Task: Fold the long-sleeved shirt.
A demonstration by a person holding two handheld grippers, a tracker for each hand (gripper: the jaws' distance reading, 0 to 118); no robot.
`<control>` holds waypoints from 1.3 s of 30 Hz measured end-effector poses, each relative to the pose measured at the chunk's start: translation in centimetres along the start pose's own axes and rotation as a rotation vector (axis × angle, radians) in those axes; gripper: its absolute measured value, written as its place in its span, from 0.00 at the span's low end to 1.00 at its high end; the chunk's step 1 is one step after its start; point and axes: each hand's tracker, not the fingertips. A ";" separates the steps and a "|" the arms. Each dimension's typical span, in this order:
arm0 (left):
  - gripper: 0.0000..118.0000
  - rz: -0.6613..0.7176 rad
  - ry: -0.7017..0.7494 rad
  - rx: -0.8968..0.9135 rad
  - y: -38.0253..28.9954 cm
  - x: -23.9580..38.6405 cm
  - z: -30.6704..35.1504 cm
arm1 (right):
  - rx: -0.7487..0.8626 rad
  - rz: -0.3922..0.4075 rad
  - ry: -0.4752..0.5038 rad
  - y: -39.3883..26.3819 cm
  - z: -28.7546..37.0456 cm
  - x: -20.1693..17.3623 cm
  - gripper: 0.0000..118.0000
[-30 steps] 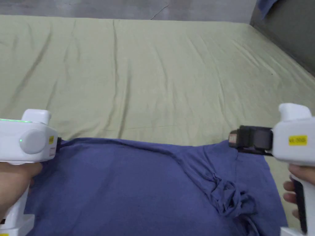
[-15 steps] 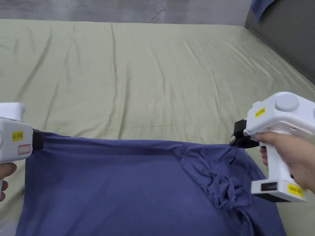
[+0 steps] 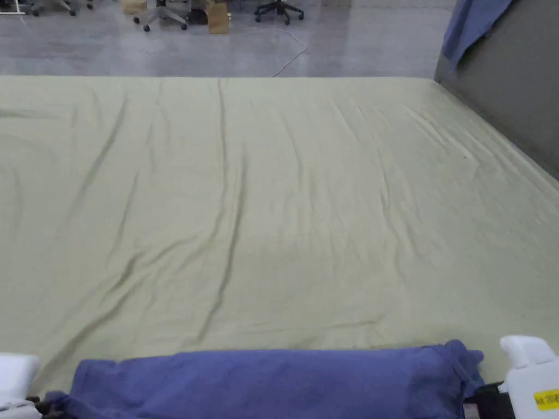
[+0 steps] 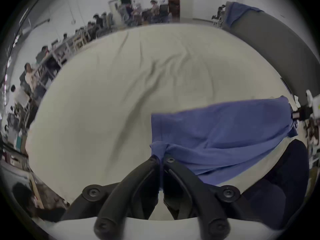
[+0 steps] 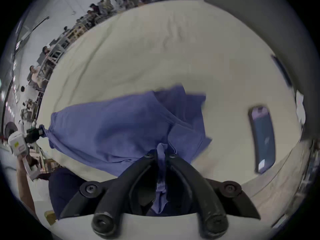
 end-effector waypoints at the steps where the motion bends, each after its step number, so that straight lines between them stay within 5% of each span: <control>1: 0.00 0.017 -0.003 -0.027 -1.0 -0.3 -1.3 | -0.019 -0.031 -0.009 -0.8 -1.1 0.3 0.04; 5: 0.02 0.059 0.011 -0.069 -2.9 -0.9 -5.5 | -0.020 -0.079 0.007 -0.9 -1.5 0.7 0.04; 8: 0.10 0.140 -0.006 -0.038 -2.2 -1.2 -5.1 | -0.043 -0.080 0.002 -0.8 -2.3 0.6 0.14; 9: 0.21 0.154 -0.001 -0.042 -1.9 -1.2 -4.6 | -0.049 -0.086 0.006 -0.5 -2.3 0.9 0.15; 10: 0.46 0.175 0.007 -0.027 -1.8 -1.3 -3.8 | -0.047 -0.090 0.012 -0.2 -1.8 1.0 0.20; 11: 0.80 0.186 0.024 0.003 -1.7 -1.4 -2.8 | -0.043 -0.091 0.008 0.0 -1.1 0.9 0.39; 13: 0.85 0.236 -0.003 0.055 -1.9 -1.4 1.0 | 0.038 -0.102 -0.022 -0.5 2.1 0.5 0.83; 14: 0.85 0.246 -0.080 0.142 -2.0 -1.2 3.0 | 0.153 -0.118 -0.021 -1.1 3.9 0.4 0.93; 16: 0.85 0.261 -0.164 0.243 -2.9 -0.5 7.0 | 0.429 -0.129 0.086 -3.5 8.2 -0.4 0.93; 18: 0.71 0.267 -0.182 0.275 -4.3 0.2 9.3 | 0.493 -0.145 0.129 -5.4 9.9 -1.2 0.89; 19: 0.37 0.269 -0.176 0.268 -5.2 0.8 9.8 | 0.443 -0.130 0.121 -6.1 10.2 -1.7 0.74; 20: 0.00 0.264 -0.169 0.254 -5.7 1.4 9.9 | 0.394 -0.106 0.124 -6.9 10.5 -2.5 0.22; 21: 0.00 0.235 -0.154 0.226 -6.4 2.5 9.7 | 0.392 -0.089 0.132 -7.8 10.3 -3.2 0.00; 25: 0.00 0.316 -0.260 0.163 -8.0 1.6 6.0 | 0.321 -0.071 0.276 -10.0 7.8 -4.8 0.00; 26: 0.02 0.364 -0.245 0.182 -7.7 0.7 5.5 | 0.308 -0.066 0.319 -10.2 7.5 -5.0 0.00; 27: 0.19 0.391 -0.235 0.220 -7.3 -0.4 4.9 | 0.299 -0.058 0.337 -10.4 7.4 -5.2 0.00; 28: 0.50 0.404 -0.237 0.242 -6.5 -1.6 4.2 | 0.301 -0.040 0.340 -9.9 6.9 -5.0 0.00; 29: 0.96 0.394 -0.235 0.221 -5.3 -2.4 3.3 | 0.305 -0.012 0.345 -9.9 6.9 -5.2 0.00; 32: 0.98 0.415 -0.241 0.207 -3.1 -5.2 -0.3 | 0.304 0.045 0.395 -8.9 6.3 -5.4 0.00; 36: 0.94 0.493 -0.512 -0.057 -1.9 -6.2 -7.4 | 0.247 -0.017 0.585 -7.9 4.8 -5.2 0.00; 39: 0.97 0.566 -0.635 0.061 -2.2 -6.5 -9.1 | 0.230 -0.042 0.711 -8.1 3.7 -5.0 0.00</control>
